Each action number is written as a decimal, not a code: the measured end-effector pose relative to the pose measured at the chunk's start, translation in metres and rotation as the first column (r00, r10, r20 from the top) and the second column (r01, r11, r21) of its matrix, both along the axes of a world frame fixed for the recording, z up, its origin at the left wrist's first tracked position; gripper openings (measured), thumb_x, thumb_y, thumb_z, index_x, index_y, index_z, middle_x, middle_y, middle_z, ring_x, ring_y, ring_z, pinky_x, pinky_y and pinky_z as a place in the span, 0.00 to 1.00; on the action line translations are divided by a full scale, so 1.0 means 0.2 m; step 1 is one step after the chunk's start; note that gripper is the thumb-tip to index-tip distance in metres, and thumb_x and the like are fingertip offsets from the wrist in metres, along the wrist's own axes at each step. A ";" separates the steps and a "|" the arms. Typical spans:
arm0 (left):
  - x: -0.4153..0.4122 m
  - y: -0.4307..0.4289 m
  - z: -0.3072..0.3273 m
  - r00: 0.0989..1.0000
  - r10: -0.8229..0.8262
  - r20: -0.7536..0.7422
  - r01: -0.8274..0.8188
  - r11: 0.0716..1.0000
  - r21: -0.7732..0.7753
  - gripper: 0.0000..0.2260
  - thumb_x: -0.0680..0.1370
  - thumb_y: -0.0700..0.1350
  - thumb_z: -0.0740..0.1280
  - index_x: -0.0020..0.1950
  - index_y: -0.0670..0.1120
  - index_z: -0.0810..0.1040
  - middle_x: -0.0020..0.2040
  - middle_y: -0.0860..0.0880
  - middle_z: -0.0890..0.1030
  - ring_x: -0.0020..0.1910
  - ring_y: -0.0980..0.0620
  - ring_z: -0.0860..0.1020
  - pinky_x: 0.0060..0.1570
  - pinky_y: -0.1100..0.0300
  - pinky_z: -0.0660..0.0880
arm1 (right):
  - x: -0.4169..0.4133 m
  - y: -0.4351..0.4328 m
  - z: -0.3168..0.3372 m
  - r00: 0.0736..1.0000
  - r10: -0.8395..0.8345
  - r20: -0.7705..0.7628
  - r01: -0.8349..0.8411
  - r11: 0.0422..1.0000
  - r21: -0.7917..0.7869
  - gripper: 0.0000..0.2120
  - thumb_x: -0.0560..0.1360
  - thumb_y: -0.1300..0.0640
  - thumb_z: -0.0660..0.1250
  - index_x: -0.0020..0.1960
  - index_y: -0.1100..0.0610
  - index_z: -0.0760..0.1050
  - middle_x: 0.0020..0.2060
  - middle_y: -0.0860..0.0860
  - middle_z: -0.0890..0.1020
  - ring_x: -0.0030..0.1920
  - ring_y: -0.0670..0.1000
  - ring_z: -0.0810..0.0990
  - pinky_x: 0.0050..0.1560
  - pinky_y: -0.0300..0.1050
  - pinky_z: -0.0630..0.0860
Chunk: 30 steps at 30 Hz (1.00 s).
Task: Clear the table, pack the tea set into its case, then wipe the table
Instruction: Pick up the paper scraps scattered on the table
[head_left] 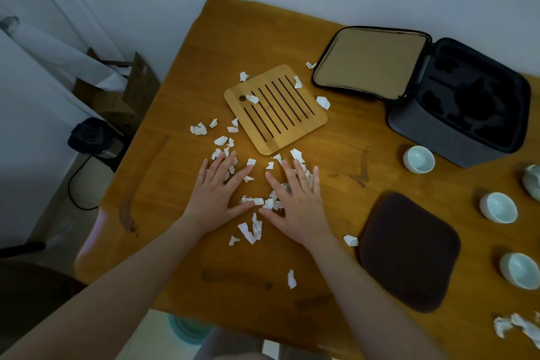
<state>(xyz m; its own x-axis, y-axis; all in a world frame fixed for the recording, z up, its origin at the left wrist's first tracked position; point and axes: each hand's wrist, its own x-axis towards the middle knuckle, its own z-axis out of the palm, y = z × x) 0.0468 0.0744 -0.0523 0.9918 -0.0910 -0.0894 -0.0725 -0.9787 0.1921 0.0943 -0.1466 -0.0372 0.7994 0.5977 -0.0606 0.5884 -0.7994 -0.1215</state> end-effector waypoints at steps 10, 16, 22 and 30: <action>0.00 -0.01 0.00 1.000 0.003 0.020 -0.002 0.999 -0.036 0.32 0.76 0.71 0.48 0.76 0.57 0.60 0.78 0.48 0.58 0.78 0.48 0.53 0.75 0.42 0.50 | -0.05 0.00 -0.03 0.998 0.067 -0.015 -0.066 0.998 0.017 0.35 0.76 0.28 0.48 0.78 0.46 0.57 0.78 0.55 0.56 0.78 0.57 0.49 0.74 0.65 0.52; -0.04 0.03 0.02 0.998 0.044 0.043 -0.032 0.970 -0.242 0.29 0.78 0.68 0.46 0.75 0.57 0.63 0.75 0.50 0.64 0.77 0.51 0.55 0.75 0.43 0.51 | -0.03 0.04 -0.05 0.995 -0.068 -0.070 0.071 0.997 0.043 0.38 0.73 0.25 0.47 0.77 0.43 0.56 0.79 0.55 0.53 0.78 0.58 0.46 0.74 0.68 0.48; -0.22 0.00 0.03 0.993 -0.112 0.042 0.117 0.980 -0.163 0.34 0.75 0.71 0.55 0.77 0.58 0.59 0.79 0.49 0.54 0.78 0.47 0.47 0.74 0.38 0.48 | -0.03 0.08 -0.07 0.987 -0.127 -0.094 0.135 0.988 0.077 0.39 0.72 0.24 0.48 0.77 0.44 0.56 0.79 0.55 0.54 0.79 0.57 0.46 0.75 0.65 0.48; -0.08 -0.02 -0.01 1.000 0.003 0.019 -0.004 0.999 0.041 0.32 0.77 0.70 0.47 0.78 0.58 0.54 0.79 0.46 0.52 0.78 0.44 0.46 0.74 0.40 0.50 | -0.03 0.08 -0.09 0.976 -0.191 -0.108 0.209 0.959 0.191 0.31 0.79 0.36 0.55 0.77 0.50 0.61 0.77 0.55 0.61 0.78 0.55 0.52 0.76 0.54 0.54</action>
<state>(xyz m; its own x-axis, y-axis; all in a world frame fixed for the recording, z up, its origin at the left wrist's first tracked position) 0.0317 0.0694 -0.0537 0.9937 -0.0843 -0.0740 -0.0724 -0.9859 0.1508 0.0892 -0.1309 -0.0561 0.9008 0.4331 -0.0318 0.3987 -0.8538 -0.3348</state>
